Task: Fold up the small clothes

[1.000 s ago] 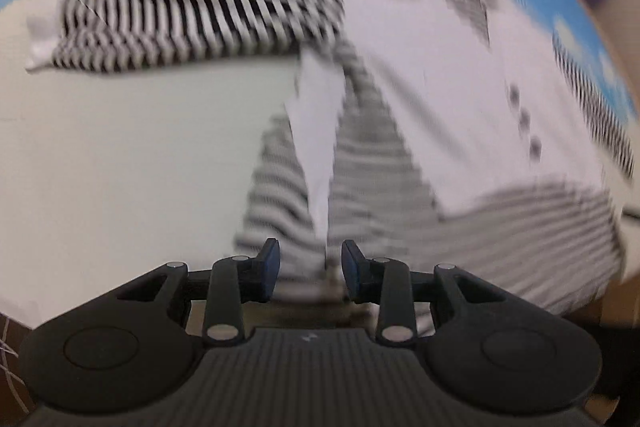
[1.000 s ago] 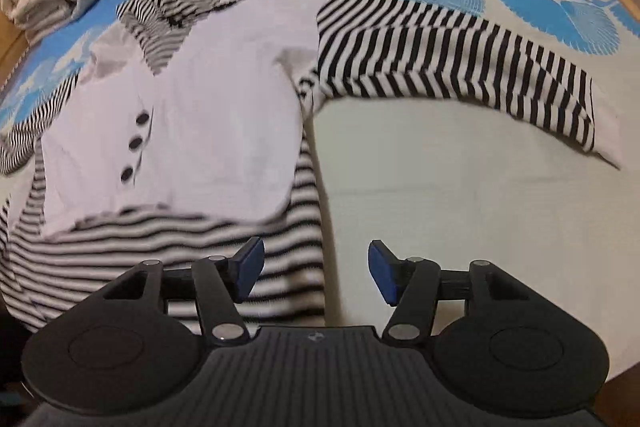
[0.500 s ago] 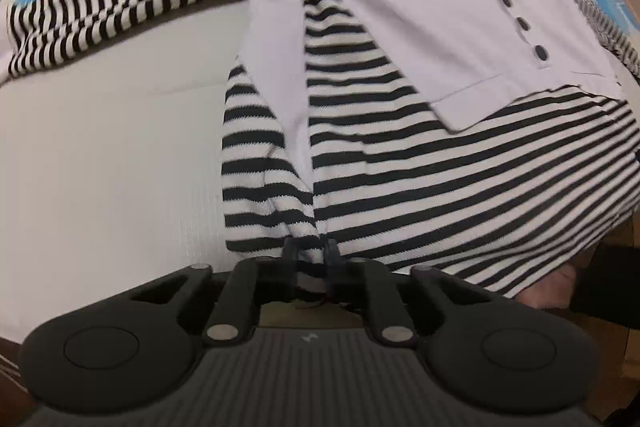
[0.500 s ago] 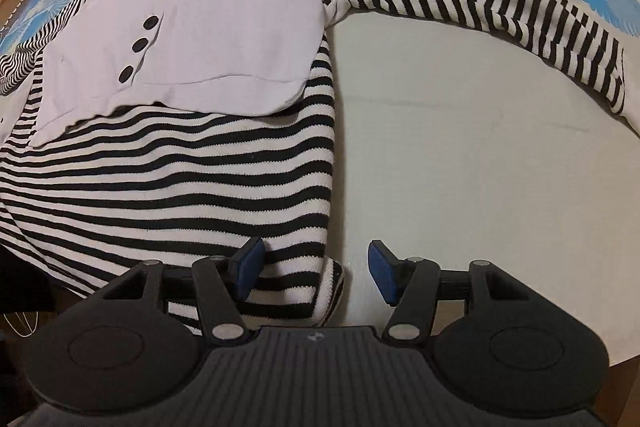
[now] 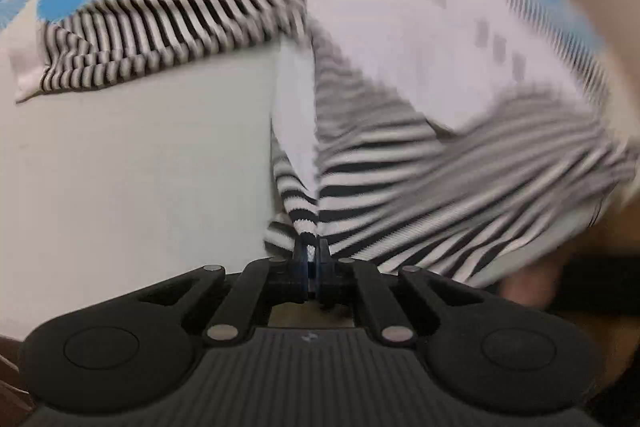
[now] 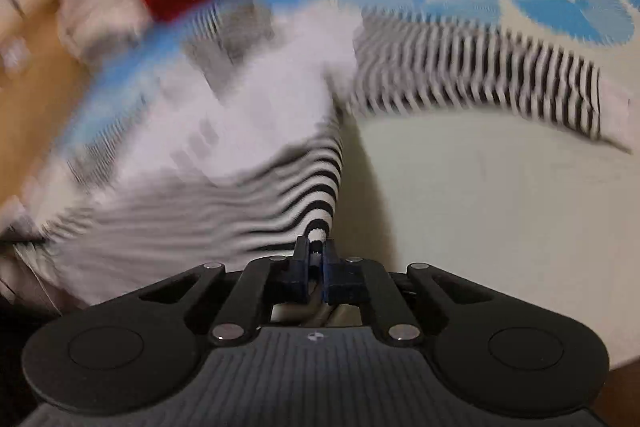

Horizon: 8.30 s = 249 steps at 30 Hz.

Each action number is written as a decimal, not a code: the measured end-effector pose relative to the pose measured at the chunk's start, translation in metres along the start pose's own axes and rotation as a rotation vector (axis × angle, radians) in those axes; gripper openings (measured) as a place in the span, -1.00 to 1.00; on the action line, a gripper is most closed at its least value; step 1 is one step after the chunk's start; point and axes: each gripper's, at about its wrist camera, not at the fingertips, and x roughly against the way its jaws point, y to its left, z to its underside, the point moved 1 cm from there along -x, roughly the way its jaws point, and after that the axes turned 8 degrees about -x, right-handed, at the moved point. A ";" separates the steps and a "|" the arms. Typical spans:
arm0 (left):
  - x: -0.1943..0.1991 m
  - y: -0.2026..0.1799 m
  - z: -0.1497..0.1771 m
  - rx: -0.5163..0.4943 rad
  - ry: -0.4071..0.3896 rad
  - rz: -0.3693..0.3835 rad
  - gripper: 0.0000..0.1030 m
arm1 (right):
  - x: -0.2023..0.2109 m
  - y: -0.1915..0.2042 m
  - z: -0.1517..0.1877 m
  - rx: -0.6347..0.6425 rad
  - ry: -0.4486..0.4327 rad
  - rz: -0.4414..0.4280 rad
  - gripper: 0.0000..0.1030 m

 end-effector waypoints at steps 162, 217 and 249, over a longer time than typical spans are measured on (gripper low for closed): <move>-0.074 -0.026 -0.266 0.191 -0.155 -0.073 -0.52 | -0.150 0.019 -0.200 -0.561 -0.306 0.081 -0.57; -0.032 0.006 -0.266 0.263 -0.277 -0.162 -0.47 | -0.113 0.179 -0.199 -0.018 -0.687 -0.177 -0.78; -0.106 -0.040 -0.281 0.256 -0.117 -0.038 -0.47 | -0.183 0.041 -0.172 -0.580 -0.138 0.185 -0.32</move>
